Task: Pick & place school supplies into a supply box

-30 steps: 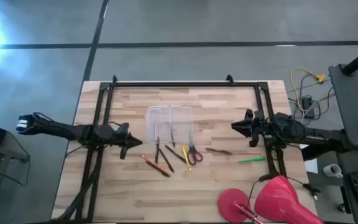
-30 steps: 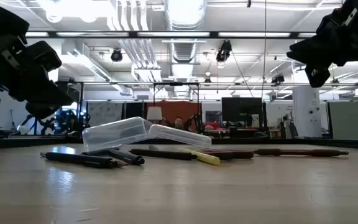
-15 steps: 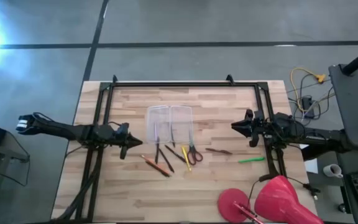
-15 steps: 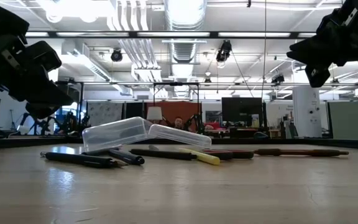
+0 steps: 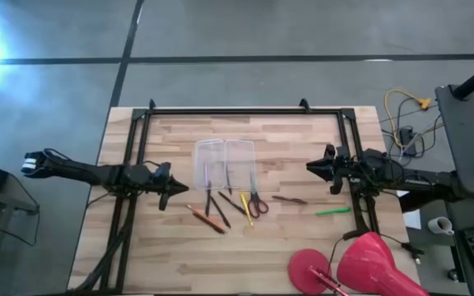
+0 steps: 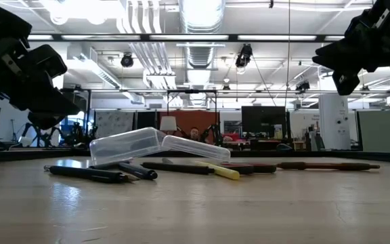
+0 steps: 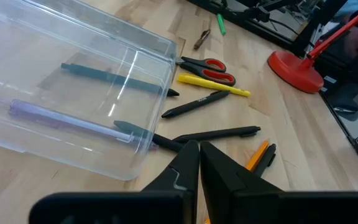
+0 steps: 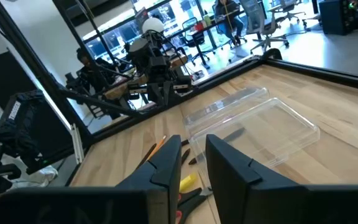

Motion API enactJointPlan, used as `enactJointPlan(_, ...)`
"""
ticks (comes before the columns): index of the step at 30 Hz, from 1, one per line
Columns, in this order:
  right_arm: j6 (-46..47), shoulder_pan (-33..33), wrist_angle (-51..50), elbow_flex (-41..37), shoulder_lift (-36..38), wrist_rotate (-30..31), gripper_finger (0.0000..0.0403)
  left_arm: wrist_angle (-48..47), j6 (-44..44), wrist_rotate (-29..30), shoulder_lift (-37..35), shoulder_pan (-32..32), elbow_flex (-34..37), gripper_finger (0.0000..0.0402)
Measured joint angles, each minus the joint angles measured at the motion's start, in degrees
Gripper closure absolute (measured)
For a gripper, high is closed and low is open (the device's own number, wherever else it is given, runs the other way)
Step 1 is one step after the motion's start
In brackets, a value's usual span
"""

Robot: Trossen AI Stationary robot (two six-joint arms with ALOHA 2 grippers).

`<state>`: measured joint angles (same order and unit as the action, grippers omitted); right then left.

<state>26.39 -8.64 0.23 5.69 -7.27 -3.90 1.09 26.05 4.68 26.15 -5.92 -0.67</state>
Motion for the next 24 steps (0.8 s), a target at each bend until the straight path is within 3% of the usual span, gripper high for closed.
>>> enactJointPlan(19,0.28,0.0,0.73,0.0,-0.02,0.02,0.0335,0.0,0.02,-0.02,-0.02,-0.02,-0.02,0.0402)
enactJointPlan(24,12.41,-0.02,7.32,-0.02,-0.26,-0.06,0.0335,0.0,0.0,0.0,0.0,-0.01,0.0,0.0402)
